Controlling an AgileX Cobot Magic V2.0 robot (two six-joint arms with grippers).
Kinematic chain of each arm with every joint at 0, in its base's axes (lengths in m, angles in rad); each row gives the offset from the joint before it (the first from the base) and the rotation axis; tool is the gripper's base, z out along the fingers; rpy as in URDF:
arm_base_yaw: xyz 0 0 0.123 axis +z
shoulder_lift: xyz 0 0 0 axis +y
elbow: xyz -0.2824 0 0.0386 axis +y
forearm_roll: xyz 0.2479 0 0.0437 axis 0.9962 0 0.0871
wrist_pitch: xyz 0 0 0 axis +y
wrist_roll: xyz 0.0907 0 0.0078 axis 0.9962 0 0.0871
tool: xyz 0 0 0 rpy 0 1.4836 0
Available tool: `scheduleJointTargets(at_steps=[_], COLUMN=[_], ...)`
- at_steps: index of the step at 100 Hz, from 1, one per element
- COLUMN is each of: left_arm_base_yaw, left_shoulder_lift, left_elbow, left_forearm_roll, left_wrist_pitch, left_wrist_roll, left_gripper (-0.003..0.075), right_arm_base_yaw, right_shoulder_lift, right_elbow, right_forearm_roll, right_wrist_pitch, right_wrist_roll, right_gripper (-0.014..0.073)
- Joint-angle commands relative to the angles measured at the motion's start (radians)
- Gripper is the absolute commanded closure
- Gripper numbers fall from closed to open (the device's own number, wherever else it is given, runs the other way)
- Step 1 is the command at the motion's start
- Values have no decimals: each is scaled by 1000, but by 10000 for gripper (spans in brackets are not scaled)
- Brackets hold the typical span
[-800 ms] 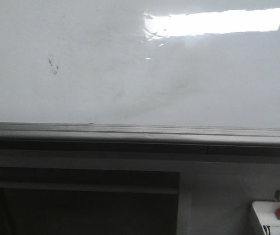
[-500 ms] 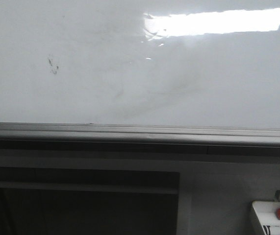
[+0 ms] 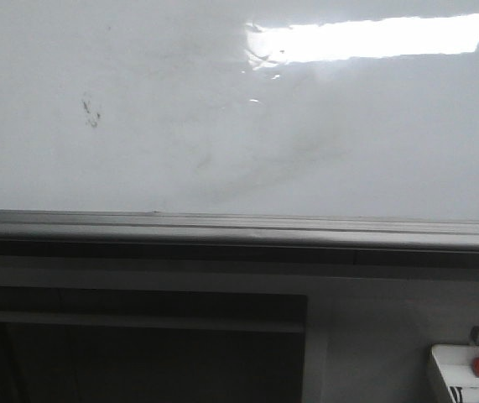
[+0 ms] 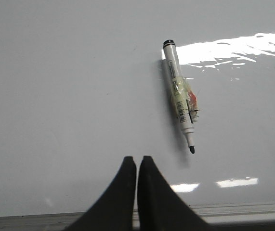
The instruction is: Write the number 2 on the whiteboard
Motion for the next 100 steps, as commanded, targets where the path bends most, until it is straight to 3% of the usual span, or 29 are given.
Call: scheduleJointTargets(at_steps=[1,47,64,100], left_arm_base_yaw=[3,3,3,3], left_shoulder_lift=[-27,-27,-27,133], left_elbow=[32,18,-46,-377], left_forearm_roll=[-7,-125,-125,-123], left_wrist_pitch=[-77,-85,-43,276], left_wrist_roll=[-9,-9,-9,-9], left_gripper=[738,738,738,738], right_arm_base_yaw=[-7,-7,-7,-7], right_shoulder_lift=[-17,-17,-16,154], right_elbow=[29,-16,-122,-482], right_forearm_roll=[1,-31,-69,-64], right_wrist_pitch=[-81,-38,121,551], right_wrist_roll=[-1,-1,-1,-5], right_gripper=[666,666,666,666])
